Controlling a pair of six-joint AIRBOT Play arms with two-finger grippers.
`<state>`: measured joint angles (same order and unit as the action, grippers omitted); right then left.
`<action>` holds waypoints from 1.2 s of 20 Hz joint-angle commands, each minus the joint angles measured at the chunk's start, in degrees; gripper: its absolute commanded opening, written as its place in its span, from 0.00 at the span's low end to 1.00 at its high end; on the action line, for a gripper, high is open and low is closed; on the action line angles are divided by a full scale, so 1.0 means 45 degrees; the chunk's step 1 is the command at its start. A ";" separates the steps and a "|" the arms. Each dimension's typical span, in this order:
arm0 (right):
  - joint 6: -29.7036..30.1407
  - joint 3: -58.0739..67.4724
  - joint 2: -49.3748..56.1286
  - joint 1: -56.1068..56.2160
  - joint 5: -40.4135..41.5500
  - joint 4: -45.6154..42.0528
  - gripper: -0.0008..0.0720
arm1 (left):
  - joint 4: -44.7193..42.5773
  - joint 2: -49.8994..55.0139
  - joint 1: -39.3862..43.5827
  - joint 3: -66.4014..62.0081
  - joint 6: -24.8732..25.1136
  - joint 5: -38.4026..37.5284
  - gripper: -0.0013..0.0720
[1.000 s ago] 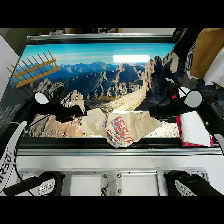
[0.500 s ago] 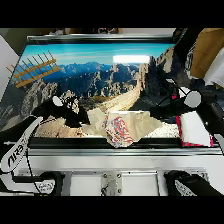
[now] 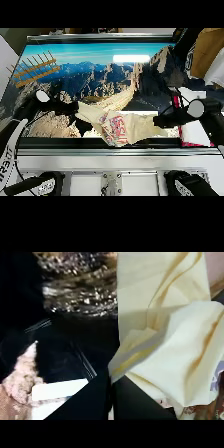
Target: Fold the clothes and pants, and hang the long-sleeved shirts on hangers.
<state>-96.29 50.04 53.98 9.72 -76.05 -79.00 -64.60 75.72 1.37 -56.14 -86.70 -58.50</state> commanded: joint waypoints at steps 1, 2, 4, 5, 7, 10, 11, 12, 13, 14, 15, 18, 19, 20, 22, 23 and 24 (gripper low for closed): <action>-0.1132 -0.2011 -0.1001 0.0000 -0.0073 -0.0165 0.25 | -0.0209 -0.1059 -0.0593 0.0272 0.0005 0.0049 0.03; -0.1127 -0.2093 -0.1039 0.0000 -0.0107 -0.0165 0.77 | -0.0180 -0.1146 -0.0568 0.0476 0.0121 0.0039 0.03; -0.1122 -0.1617 -0.1035 0.0000 0.0165 -0.0151 0.98 | -0.0209 -0.1146 -0.0393 0.0724 0.0296 0.0058 0.03; -0.1122 -0.1190 -0.1035 0.0000 0.0563 -0.0073 0.98 | -0.0214 -0.1146 -0.0340 0.0840 0.0316 0.0058 0.03; -0.1122 -0.0384 -0.0855 0.0000 0.1700 0.0180 0.98 | -0.0228 -0.1151 -0.0209 0.1039 0.0316 0.0131 0.03; -0.0316 0.0325 0.0801 0.0000 0.3007 0.1316 0.98 | -0.0316 -0.1001 -0.0194 0.1064 0.0316 0.0034 0.03; 0.0170 0.0442 0.1613 0.0000 0.3356 0.1520 0.98 | -0.0316 -0.0928 -0.0194 0.1059 0.0316 0.0010 0.03; 0.0500 0.0578 0.2506 -0.0073 0.3677 0.1394 0.98 | -0.0325 -0.0845 -0.0199 0.1064 0.0316 0.0000 0.03; 0.0505 0.0733 0.3313 -0.0306 0.3755 0.1384 0.98 | -0.0335 -0.0753 -0.0199 0.1069 0.0316 -0.0005 0.03; 0.0670 0.0908 0.4114 -0.0685 0.3691 0.1608 0.98 | -0.0330 -0.0665 -0.0199 0.1069 0.0316 -0.0019 0.03; 0.1239 0.0996 0.4707 -0.1035 0.3648 0.2064 0.98 | -0.0321 -0.0578 -0.0194 0.1069 0.0316 -0.0087 0.03; 0.2030 0.1001 0.5615 -0.1957 0.3910 0.2817 0.98 | -0.0321 -0.0345 -0.0194 0.1069 0.0316 -0.0340 0.03; 0.2030 0.1001 0.5693 -0.2443 0.3983 0.2817 0.98 | -0.0321 -0.0287 -0.0194 0.1069 0.0316 -0.0389 0.03; 0.2030 0.1001 0.5741 -0.2895 0.3997 0.2914 0.98 | -0.0316 -0.0272 -0.0194 0.1098 0.0316 -0.0389 0.03; 0.2157 0.0996 0.6047 -0.3487 0.4002 0.3172 0.98 | -0.0321 -0.0277 -0.0194 0.1127 0.0316 -0.0316 0.03; 0.2399 0.0996 0.6275 -0.3512 0.4046 0.3332 0.98 | -0.0306 -0.0282 -0.0194 0.1127 0.0316 -0.0316 0.03; 0.2633 0.0996 0.6533 -0.3453 0.4177 0.3638 0.98 | -0.0311 -0.0277 -0.0194 0.1127 0.0316 -0.0316 0.03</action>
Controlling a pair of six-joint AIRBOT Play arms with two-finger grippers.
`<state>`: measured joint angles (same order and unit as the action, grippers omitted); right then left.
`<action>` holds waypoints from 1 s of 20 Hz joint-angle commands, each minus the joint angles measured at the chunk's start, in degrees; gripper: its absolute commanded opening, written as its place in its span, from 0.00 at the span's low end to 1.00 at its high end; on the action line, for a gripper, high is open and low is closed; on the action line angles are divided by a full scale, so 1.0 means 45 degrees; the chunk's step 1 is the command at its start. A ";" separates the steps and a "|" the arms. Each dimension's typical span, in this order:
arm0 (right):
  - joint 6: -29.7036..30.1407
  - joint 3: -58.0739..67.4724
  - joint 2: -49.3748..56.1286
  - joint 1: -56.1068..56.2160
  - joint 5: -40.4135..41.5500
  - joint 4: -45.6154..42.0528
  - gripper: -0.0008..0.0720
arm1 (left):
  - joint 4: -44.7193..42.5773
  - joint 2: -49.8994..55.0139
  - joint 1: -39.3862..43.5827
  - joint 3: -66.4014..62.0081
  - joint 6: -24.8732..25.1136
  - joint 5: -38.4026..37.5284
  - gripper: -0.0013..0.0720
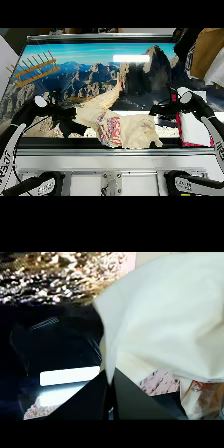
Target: Fold the clothes and pants, and hang the long-sleeved shirts on hangers.
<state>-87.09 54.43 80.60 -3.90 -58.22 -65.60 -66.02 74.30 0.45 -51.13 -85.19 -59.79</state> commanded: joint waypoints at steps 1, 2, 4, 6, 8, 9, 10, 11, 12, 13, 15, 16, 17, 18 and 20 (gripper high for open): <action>0.0772 0.0019 0.0918 -0.0350 0.0389 0.1171 0.98 | 0.0005 0.0039 0.0010 0.0015 -0.0024 -0.0015 0.03; 0.0986 0.0019 0.1180 -0.0257 0.0563 0.1651 0.98 | 0.0005 0.0039 0.0010 0.0010 -0.0024 -0.0015 0.03; 0.1579 0.0019 0.1593 -0.0092 0.0656 0.2492 0.73 | 0.0000 0.0039 0.0005 0.0010 -0.0019 -0.0019 0.03; 0.2395 0.0019 0.1724 0.0039 0.0651 0.2987 0.48 | 0.0000 0.0039 0.0010 0.0010 -0.0024 0.0024 0.03; 0.2681 0.0034 0.1695 0.0073 0.0661 0.3079 0.21 | -0.0005 0.0039 0.0005 0.0010 -0.0019 0.0107 0.03; 0.2856 0.0034 0.1637 0.0073 0.0661 0.3075 0.04 | 0.0000 0.0039 0.0005 0.0005 -0.0019 0.0131 0.03; 0.2890 0.0044 0.1506 0.0068 0.0661 0.3065 0.03 | -0.0024 0.0034 0.0005 -0.0034 -0.0019 0.0146 0.03; 0.2895 0.0160 0.1253 0.0034 0.0631 0.3055 0.03 | -0.0126 0.0029 -0.0010 -0.0199 -0.0019 0.0136 0.03; 0.2934 0.0466 0.0899 -0.0049 0.0491 0.3065 0.03 | -0.0262 -0.0039 -0.0136 -0.0597 -0.0024 -0.0044 0.03; 0.2943 0.1010 0.0345 -0.0209 0.0219 0.3060 0.03 | -0.0418 -0.0291 -0.0345 -0.1219 -0.0073 -0.0301 0.03; 0.2939 0.2667 -0.1020 -0.0685 -0.0680 0.3070 0.03 | -0.0398 -0.1326 -0.0894 -0.2851 -0.0078 -0.0767 0.03; 0.2929 0.3745 -0.1792 -0.0947 -0.1224 0.3070 0.03 | -0.0369 -0.1991 -0.1151 -0.3745 -0.0097 -0.0918 0.03; 0.2924 0.4755 -0.2511 -0.1190 -0.1661 0.3070 0.03 | -0.0306 -0.2759 -0.1418 -0.4721 -0.0180 -0.1044 0.03; 0.2875 0.5707 -0.3235 -0.1384 -0.1841 0.3070 0.03 | -0.0306 -0.3507 -0.1603 -0.5581 -0.0180 -0.1054 0.03; 0.2589 0.7339 -0.4668 -0.1681 -0.1632 0.3070 0.03 | -0.0306 -0.5100 -0.1826 -0.6985 -0.0180 -0.0821 0.03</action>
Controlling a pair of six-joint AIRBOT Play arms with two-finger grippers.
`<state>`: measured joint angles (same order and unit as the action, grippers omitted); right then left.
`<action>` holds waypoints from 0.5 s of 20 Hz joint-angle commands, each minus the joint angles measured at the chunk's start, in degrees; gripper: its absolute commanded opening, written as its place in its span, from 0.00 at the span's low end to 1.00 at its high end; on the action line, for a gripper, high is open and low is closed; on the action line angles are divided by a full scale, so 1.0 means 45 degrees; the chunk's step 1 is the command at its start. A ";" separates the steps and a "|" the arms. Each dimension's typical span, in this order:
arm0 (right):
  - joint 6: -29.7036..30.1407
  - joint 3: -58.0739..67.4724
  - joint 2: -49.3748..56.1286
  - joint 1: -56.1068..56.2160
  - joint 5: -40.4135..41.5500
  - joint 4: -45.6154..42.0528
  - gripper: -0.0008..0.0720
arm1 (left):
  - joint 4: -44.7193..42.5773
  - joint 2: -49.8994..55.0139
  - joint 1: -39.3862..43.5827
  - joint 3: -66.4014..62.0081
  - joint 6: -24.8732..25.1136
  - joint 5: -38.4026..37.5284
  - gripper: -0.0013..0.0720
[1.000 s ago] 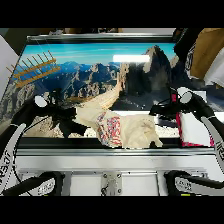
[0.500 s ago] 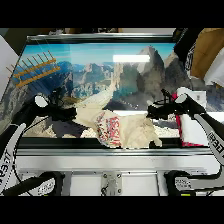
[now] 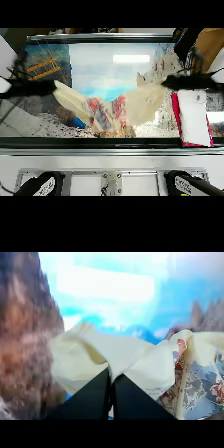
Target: Fold the clothes and pants, and hang the long-sleeved shirts on hangers.
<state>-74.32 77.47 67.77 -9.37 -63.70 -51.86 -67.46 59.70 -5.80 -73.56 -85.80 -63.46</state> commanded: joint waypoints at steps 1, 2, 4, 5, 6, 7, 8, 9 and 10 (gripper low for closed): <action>-0.0262 0.2875 -0.2487 -0.0549 -0.0185 0.0015 0.03 | -0.0010 -0.2671 -0.0427 -0.2463 -0.0083 0.0301 0.03; -0.0398 0.3381 -0.3113 -0.0578 0.0092 0.0010 0.03 | -0.0010 -0.3415 -0.0427 -0.2827 -0.0209 0.0612 0.03; -0.0534 0.3881 -0.4231 -0.0578 0.0763 0.0010 0.03 | -0.0024 -0.4561 -0.0427 -0.3279 -0.0287 0.1161 0.03; -0.0539 0.3920 -0.4721 -0.0583 0.1049 0.0005 0.03 | -0.0029 -0.5081 -0.0427 -0.3429 -0.0306 0.1375 0.03; -0.0554 0.3920 -0.5173 -0.0583 0.1205 -0.0044 0.03 | -0.0126 -0.5498 -0.0427 -0.3492 -0.0432 0.1588 0.03; -0.0860 0.3920 -0.5527 -0.0583 0.1180 -0.0355 0.03 | -0.0131 -0.5853 -0.0427 -0.3483 -0.0510 0.1758 0.03; -0.1341 0.3920 -0.5809 -0.0583 0.1088 -0.0869 0.03 | -0.0146 -0.6091 -0.0427 -0.3487 -0.0568 0.1865 0.03; -0.1831 0.3920 -0.6052 -0.0578 0.0845 -0.1554 0.03 | -0.0223 -0.6305 -0.0427 -0.3483 -0.0578 0.1923 0.03; -0.2336 0.3920 -0.6256 -0.0583 0.0481 -0.2356 0.03 | -0.0520 -0.6411 -0.0432 -0.3487 -0.0704 0.1923 0.03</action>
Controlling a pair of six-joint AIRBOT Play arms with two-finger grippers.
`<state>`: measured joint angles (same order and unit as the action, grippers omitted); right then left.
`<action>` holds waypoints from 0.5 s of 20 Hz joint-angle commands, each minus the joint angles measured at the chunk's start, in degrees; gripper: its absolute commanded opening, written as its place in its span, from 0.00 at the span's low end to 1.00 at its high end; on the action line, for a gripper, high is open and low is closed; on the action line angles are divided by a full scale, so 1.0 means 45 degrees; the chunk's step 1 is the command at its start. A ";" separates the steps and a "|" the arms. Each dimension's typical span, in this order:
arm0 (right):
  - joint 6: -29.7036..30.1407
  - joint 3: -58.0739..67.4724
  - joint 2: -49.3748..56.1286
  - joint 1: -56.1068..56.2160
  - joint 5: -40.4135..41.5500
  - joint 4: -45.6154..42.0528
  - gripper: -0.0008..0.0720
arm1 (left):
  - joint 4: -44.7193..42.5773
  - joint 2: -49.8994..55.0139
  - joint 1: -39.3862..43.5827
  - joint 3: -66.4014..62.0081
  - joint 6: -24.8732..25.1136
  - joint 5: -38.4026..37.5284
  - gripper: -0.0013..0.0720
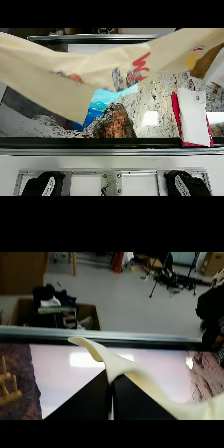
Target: Fold the clothes and pants, and hang the long-sleeved shirts on hangers.
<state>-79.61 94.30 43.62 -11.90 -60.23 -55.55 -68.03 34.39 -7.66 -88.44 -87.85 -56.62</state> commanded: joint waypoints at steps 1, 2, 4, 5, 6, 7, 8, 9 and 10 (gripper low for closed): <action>-0.1574 0.0180 -0.1020 -0.0015 -0.0743 -0.2273 0.03 | -0.0845 -0.0792 -0.0019 -0.0180 -0.0554 0.0374 0.03; -0.1987 0.0180 -0.1107 -0.0015 -0.1321 -0.2973 0.03 | -0.1375 -0.0719 -0.0015 -0.0180 -0.0933 0.0345 0.03; -0.2652 0.0165 -0.1088 -0.0015 -0.2773 -0.3823 0.03 | -0.1996 -0.0223 -0.0015 -0.0180 -0.1394 0.0228 0.03; -0.2905 0.0092 -0.0894 -0.0015 -0.3599 -0.3847 0.03 | -0.1972 0.0257 -0.0015 -0.0180 -0.1389 0.0034 0.03; -0.3089 -0.0083 -0.0534 0.0024 -0.4537 -0.3818 0.03 | -0.1894 0.0831 -0.0015 -0.0175 -0.1384 -0.0233 0.03; -0.3191 -0.0418 -0.0102 0.0083 -0.5309 -0.3657 0.03 | -0.1865 0.1661 -0.0015 -0.0175 -0.1379 -0.0554 0.03; -0.3211 -0.0952 0.0447 0.0257 -0.5882 -0.3628 0.03 | -0.1977 0.2628 -0.0015 -0.0175 -0.1268 -0.0758 0.03; -0.3337 -0.1574 0.1010 0.0500 -0.6062 -0.3677 0.03 | -0.2030 0.3653 -0.0019 -0.0175 -0.1219 -0.0704 0.03; -0.3366 -0.2229 0.1719 0.0763 -0.5858 -0.3774 0.03 | -0.2006 0.4881 -0.0015 -0.0180 -0.1219 -0.0544 0.03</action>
<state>-92.55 89.67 45.69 -10.44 -80.84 -71.02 -76.12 45.63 -7.68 -89.19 -93.21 -58.33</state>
